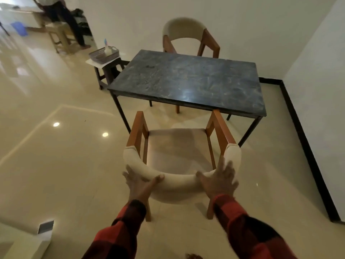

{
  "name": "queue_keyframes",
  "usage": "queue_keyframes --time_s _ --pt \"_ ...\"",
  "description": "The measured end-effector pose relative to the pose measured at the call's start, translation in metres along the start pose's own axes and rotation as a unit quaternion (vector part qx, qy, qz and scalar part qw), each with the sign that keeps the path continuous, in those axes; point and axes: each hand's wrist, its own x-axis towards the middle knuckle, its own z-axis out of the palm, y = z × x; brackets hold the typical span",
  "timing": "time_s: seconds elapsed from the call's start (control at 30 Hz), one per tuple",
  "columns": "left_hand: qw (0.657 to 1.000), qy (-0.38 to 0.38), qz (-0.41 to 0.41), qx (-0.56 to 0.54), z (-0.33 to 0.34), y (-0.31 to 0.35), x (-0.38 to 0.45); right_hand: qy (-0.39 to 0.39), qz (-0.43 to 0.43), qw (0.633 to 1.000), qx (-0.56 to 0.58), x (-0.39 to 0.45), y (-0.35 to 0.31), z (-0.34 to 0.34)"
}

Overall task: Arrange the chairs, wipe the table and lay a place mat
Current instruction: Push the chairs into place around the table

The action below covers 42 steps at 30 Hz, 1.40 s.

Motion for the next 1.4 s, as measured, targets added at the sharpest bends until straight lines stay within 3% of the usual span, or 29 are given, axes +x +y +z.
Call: queue_keyframes --time_s 0.03,0.1,0.17,0.23,0.4,0.7,0.93,1.3,1.4 --pt "0.993 -0.005 0.081 0.088 -0.013 -0.004 0.005 -0.009 -0.106 0.989 -0.106 -0.005 -0.004 -0.006" --pt "0.939 -0.072 0.188 0.278 -0.035 -0.005 0.022 -0.123 -0.236 0.918 -0.295 0.001 0.001 -0.009" --pt "0.855 -0.171 0.234 0.429 -0.038 0.001 0.034 -0.190 -0.235 0.888 -0.348 0.017 0.000 -0.010" --pt "0.828 -0.206 0.231 0.467 -0.034 0.004 0.043 -0.185 -0.225 0.896 -0.334 0.023 -0.009 -0.013" --pt "0.822 -0.199 0.245 0.474 -0.027 0.008 0.059 -0.164 -0.208 0.913 -0.310 0.019 -0.009 -0.011" --pt "0.811 -0.218 0.255 0.480 -0.030 0.013 0.071 -0.121 -0.231 0.889 -0.377 0.010 -0.018 -0.011" --pt "0.791 -0.230 0.250 0.508 -0.044 0.031 0.100 -0.096 -0.245 0.891 -0.371 0.004 -0.034 0.001" --pt "0.772 -0.245 0.227 0.541 -0.060 0.046 0.145 -0.088 -0.285 0.895 -0.331 0.018 -0.057 0.016" --pt "0.752 -0.231 0.232 0.572 -0.062 0.053 0.140 -0.103 -0.267 0.906 -0.313 0.024 -0.051 0.016"
